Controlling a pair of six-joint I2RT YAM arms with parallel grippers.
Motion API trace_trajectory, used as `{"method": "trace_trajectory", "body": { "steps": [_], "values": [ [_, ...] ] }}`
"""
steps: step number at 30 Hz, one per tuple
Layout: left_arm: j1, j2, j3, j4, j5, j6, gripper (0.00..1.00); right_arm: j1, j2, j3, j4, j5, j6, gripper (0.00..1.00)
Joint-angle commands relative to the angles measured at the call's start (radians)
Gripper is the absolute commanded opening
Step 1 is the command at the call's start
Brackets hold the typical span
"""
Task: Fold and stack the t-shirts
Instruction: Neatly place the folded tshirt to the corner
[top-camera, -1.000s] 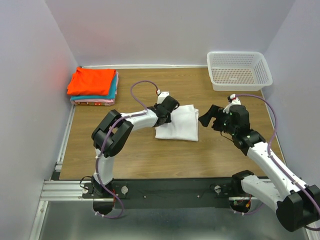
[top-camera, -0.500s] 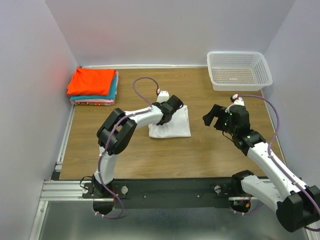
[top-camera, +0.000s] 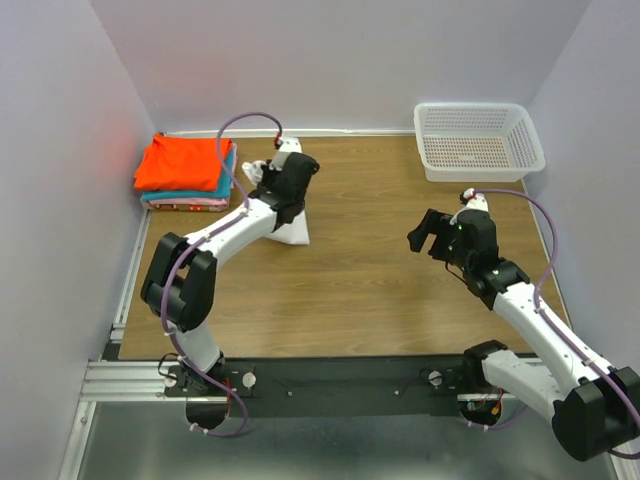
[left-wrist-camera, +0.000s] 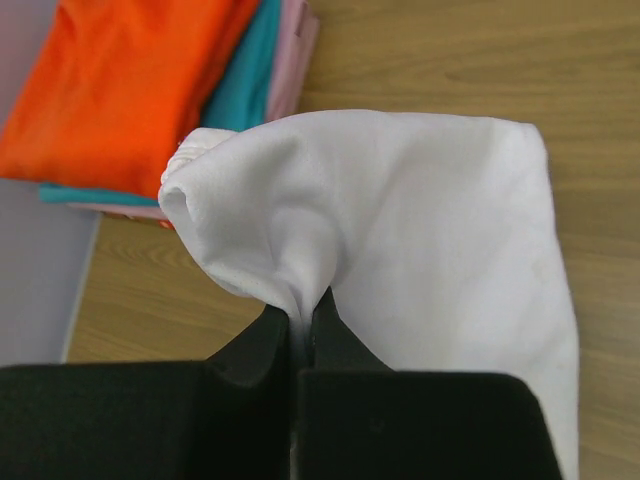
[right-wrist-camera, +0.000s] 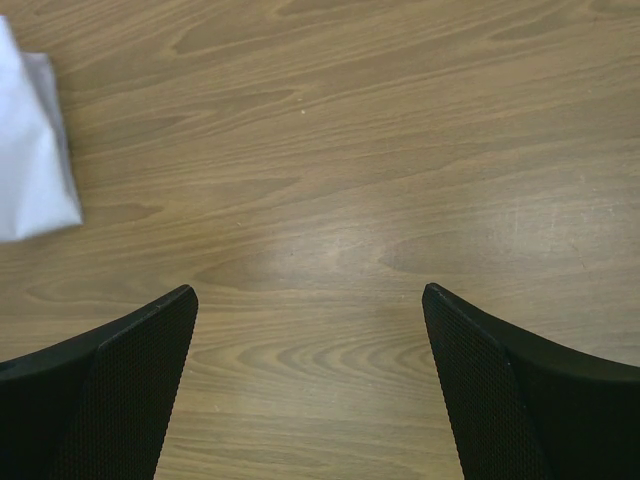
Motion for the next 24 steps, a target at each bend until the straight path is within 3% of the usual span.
{"method": "trace_trajectory", "body": {
  "steps": [1,6,11,18,24],
  "values": [
    [0.076,-0.06,-0.04,0.245,-0.007,0.349,0.0,0.0,0.01,-0.001,-0.018,0.041,-0.018,1.0],
    [0.13,-0.091,-0.066,0.428,0.047,0.577,0.0,0.0,0.035,0.0,-0.018,0.047,-0.021,1.0],
    [0.181,-0.077,0.029,0.392,0.163,0.698,0.0,0.0,0.068,0.002,-0.018,0.052,-0.028,1.0],
    [0.221,-0.039,0.175,0.312,0.151,0.856,0.0,-0.002,0.093,-0.009,-0.017,0.104,-0.023,1.0],
    [0.239,-0.066,0.195,0.299,0.192,0.93,0.0,0.0,0.11,-0.007,-0.018,0.121,-0.021,1.0]
  ]
}}
